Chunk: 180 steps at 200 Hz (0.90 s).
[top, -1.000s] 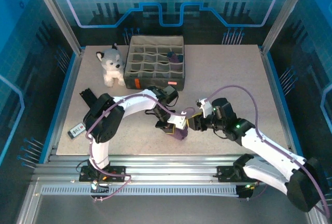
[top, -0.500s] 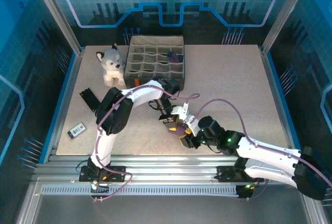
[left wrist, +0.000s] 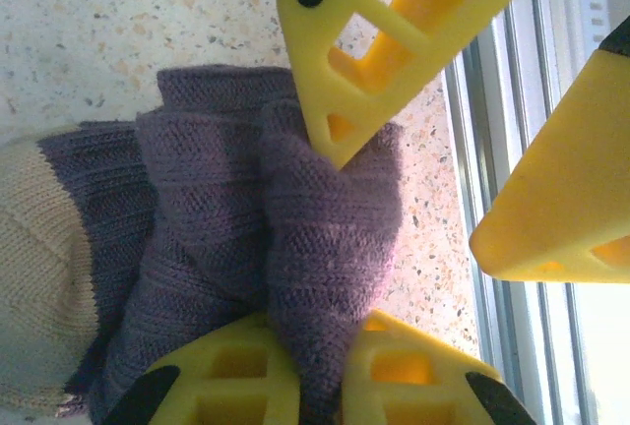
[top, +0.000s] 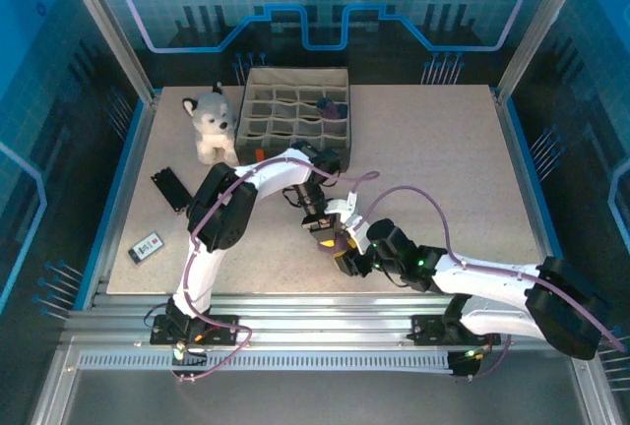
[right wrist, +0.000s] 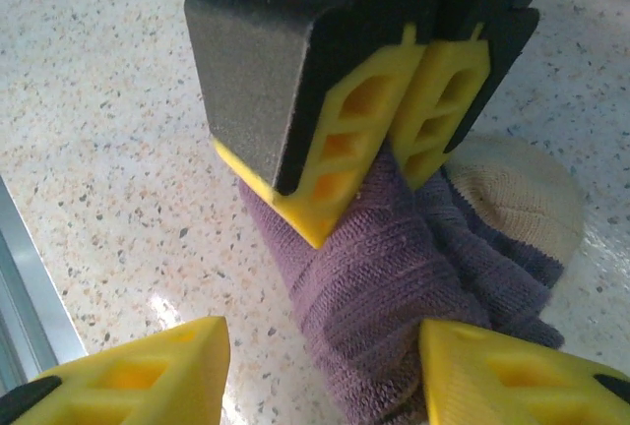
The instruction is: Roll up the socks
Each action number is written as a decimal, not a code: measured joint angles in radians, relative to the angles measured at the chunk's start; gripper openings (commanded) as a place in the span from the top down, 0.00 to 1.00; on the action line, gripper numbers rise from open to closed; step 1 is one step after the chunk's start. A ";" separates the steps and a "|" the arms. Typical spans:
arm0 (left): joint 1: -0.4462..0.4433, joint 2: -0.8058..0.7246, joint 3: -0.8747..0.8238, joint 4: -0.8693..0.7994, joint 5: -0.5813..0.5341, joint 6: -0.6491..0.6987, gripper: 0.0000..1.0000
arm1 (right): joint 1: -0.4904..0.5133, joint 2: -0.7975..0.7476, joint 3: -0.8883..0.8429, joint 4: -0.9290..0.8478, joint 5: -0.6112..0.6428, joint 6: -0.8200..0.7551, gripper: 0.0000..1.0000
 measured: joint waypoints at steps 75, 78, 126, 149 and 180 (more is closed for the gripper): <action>0.013 0.019 0.008 -0.031 0.045 0.018 1.00 | -0.142 -0.029 -0.154 0.254 -0.149 0.104 0.48; 0.013 0.019 0.008 -0.035 0.048 0.020 1.00 | -0.148 -0.040 -0.156 0.251 -0.153 0.106 0.48; 0.018 0.019 0.031 -0.073 0.074 0.047 1.00 | -0.205 -0.251 -0.161 0.175 -0.193 0.086 0.42; 0.022 0.019 0.042 -0.084 0.080 0.049 1.00 | -0.209 -0.278 -0.160 0.142 -0.215 0.050 0.41; 0.023 0.020 0.042 -0.095 0.085 0.054 1.00 | -0.209 -0.180 -0.159 0.140 -0.249 0.030 0.41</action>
